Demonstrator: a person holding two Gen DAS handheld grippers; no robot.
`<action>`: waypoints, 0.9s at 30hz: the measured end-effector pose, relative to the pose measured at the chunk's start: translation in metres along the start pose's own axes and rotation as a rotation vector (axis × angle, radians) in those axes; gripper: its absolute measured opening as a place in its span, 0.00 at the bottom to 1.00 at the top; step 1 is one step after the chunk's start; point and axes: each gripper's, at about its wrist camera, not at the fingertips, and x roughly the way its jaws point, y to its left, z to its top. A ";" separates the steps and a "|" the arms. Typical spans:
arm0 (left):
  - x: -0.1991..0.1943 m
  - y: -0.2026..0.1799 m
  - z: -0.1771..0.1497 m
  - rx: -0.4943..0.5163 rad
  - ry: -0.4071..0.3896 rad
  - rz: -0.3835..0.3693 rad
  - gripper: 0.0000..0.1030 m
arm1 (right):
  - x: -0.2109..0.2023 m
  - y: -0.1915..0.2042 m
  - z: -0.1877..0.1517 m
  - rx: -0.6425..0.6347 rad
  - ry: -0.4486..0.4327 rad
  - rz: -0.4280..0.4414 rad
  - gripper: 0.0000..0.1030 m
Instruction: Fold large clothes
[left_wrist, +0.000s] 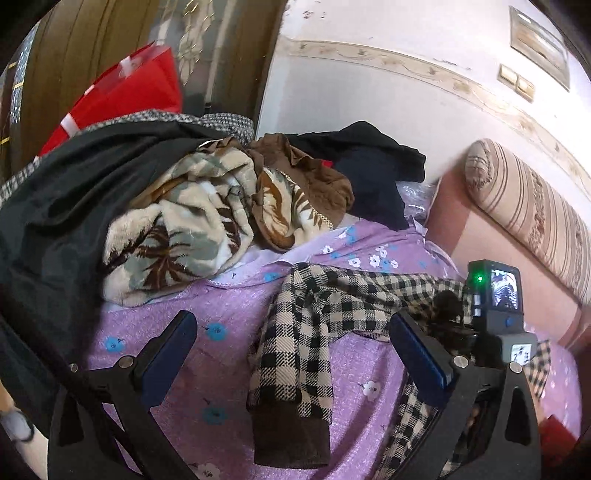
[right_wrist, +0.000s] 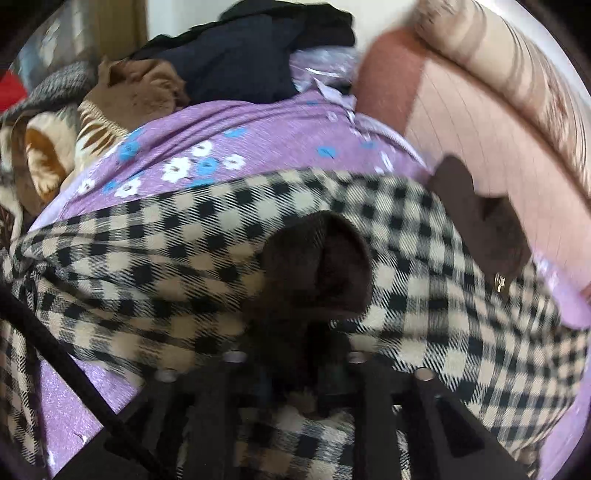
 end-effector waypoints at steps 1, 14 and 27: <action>0.000 0.000 0.000 -0.007 -0.001 -0.001 1.00 | -0.003 0.005 0.002 -0.012 -0.012 0.000 0.40; -0.003 -0.030 -0.009 0.084 -0.002 -0.003 1.00 | -0.120 -0.041 -0.037 0.057 -0.119 0.097 0.44; -0.006 -0.097 -0.054 0.251 0.046 -0.055 1.00 | -0.207 -0.204 -0.208 0.372 -0.081 -0.026 0.49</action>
